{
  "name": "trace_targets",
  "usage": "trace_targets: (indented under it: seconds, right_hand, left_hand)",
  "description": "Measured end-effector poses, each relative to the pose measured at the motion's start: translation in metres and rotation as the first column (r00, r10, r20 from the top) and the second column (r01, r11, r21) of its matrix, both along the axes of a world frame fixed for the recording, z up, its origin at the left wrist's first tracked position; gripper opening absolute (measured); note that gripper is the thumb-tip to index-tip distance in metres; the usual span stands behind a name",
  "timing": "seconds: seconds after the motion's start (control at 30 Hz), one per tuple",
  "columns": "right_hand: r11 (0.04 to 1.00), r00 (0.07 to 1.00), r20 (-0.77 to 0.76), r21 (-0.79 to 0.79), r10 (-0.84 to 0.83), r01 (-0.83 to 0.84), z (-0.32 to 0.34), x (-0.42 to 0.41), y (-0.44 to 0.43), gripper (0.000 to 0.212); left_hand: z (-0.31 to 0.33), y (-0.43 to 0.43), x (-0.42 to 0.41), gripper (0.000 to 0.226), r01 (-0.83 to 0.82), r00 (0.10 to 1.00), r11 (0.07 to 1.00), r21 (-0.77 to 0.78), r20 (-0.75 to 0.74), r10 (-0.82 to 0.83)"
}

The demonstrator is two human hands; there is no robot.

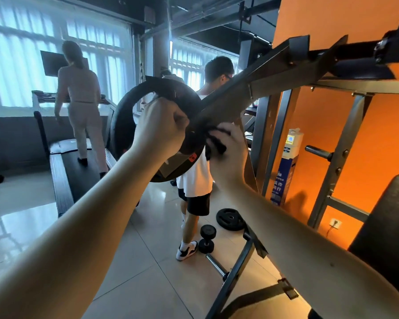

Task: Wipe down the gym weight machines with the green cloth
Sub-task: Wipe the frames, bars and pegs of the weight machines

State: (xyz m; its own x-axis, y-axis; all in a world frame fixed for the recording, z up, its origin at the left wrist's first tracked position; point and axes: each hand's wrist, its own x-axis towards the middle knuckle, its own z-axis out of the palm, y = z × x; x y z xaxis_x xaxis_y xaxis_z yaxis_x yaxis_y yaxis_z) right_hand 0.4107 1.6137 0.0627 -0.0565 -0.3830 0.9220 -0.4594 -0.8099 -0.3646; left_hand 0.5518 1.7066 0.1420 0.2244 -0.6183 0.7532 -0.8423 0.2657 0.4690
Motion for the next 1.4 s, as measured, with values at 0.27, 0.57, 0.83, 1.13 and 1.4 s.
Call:
trace_targets:
  seconds: [0.27, 0.57, 0.83, 1.13, 1.4]
  right_hand:
    - [0.994, 0.998, -0.004, -0.085, -0.063, 0.062, 0.044, 0.018, 0.013, 0.023]
    - [0.996, 0.992, 0.097, 0.061, -0.077, 0.071, 0.001, 0.014, 0.020, 0.020]
    - [0.991, 0.999, 0.027, -0.126, -0.030, 0.033, 0.042, 0.037, 0.020, 0.021]
    - [0.994, 0.992, 0.121, 0.108, -0.044, 0.031, -0.018, 0.002, 0.035, 0.022]
    - [0.997, 0.999, -0.038, -0.079, 0.021, -0.024, -0.025, 0.068, 0.073, 0.026]
  left_hand:
    - [-0.012, 0.003, 0.023, 0.040, 0.090, 0.996, 0.996, -0.028, -0.002, -0.090]
    - [-0.020, 0.009, 0.031, 0.038, 0.125, 0.992, 0.991, -0.047, 0.015, -0.124]
    - [-0.024, 0.016, 0.036, 0.026, 0.137, 0.991, 0.990, -0.046, -0.004, -0.137]
    - [-0.040, 0.031, 0.050, 0.013, 0.086, 0.996, 0.993, -0.083, 0.040, -0.083]
    - [-0.067, 0.037, 0.063, 0.010, 0.128, 0.992, 0.970, -0.206, 0.045, -0.121]
